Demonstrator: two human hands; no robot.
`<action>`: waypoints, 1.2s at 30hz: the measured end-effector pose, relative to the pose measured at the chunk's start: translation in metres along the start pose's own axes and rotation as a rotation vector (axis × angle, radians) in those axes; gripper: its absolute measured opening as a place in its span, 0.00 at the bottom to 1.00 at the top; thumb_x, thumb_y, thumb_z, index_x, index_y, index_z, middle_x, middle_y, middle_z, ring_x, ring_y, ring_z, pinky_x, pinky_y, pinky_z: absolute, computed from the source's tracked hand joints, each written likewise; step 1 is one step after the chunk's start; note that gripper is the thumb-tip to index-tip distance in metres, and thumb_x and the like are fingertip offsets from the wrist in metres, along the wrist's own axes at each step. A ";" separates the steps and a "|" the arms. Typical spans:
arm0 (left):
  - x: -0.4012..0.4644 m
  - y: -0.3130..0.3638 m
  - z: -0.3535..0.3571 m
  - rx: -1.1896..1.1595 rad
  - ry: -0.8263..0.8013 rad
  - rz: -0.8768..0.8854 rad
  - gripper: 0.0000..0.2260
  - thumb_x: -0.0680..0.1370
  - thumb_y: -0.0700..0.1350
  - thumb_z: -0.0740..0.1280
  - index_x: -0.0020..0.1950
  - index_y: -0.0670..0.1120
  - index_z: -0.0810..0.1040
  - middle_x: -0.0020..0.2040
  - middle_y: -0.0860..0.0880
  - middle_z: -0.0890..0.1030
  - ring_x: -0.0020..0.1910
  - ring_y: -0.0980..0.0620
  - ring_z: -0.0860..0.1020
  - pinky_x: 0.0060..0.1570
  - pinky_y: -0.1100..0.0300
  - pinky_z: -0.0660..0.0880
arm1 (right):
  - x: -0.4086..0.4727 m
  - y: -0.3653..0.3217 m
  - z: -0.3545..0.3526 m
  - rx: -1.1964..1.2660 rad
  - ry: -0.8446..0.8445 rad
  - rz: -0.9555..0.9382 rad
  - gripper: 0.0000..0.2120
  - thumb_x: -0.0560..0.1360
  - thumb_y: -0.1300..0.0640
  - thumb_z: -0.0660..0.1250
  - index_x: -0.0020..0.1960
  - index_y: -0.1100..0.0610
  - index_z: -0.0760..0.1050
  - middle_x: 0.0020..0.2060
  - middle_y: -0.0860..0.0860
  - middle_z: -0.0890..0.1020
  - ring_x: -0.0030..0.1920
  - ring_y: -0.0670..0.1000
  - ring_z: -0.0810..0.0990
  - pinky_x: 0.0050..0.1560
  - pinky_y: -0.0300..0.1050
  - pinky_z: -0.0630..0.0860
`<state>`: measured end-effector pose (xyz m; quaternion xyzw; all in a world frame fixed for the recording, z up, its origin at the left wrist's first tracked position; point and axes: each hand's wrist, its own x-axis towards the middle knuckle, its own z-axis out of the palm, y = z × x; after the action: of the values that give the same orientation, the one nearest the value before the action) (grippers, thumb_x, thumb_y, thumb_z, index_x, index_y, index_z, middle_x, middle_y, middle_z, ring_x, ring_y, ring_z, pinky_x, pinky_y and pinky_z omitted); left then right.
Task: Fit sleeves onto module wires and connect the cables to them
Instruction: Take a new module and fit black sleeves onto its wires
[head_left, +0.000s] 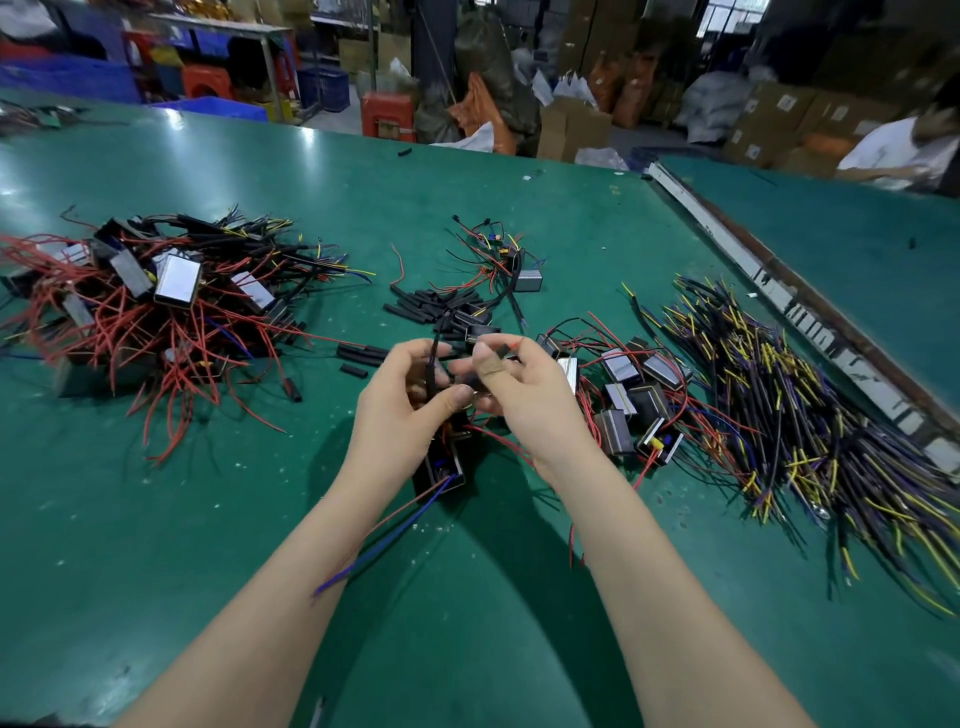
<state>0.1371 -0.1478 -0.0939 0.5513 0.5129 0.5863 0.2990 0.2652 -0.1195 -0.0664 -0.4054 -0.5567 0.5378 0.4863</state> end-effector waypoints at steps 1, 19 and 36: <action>0.001 0.001 0.000 0.002 0.004 -0.010 0.17 0.71 0.37 0.73 0.51 0.57 0.74 0.42 0.55 0.82 0.39 0.59 0.79 0.47 0.61 0.76 | 0.000 0.001 0.001 -0.037 -0.013 0.000 0.01 0.80 0.56 0.63 0.51 0.52 0.72 0.39 0.47 0.85 0.40 0.43 0.81 0.38 0.35 0.76; -0.003 -0.006 0.003 0.148 -0.288 -0.034 0.20 0.70 0.44 0.76 0.54 0.61 0.71 0.40 0.53 0.83 0.40 0.55 0.78 0.46 0.60 0.73 | 0.005 -0.020 -0.018 0.017 0.107 0.069 0.09 0.81 0.58 0.59 0.50 0.52 0.78 0.42 0.48 0.81 0.41 0.46 0.78 0.39 0.34 0.75; -0.009 0.004 0.013 0.223 -0.238 0.220 0.15 0.74 0.41 0.71 0.46 0.62 0.75 0.41 0.57 0.81 0.40 0.63 0.77 0.41 0.74 0.69 | -0.018 -0.048 -0.158 -0.605 0.661 0.064 0.12 0.77 0.60 0.60 0.57 0.56 0.79 0.53 0.53 0.82 0.46 0.49 0.77 0.53 0.45 0.74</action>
<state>0.1521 -0.1539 -0.0954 0.6991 0.4724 0.4857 0.2286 0.4270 -0.1091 -0.0291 -0.6963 -0.4909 0.2071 0.4809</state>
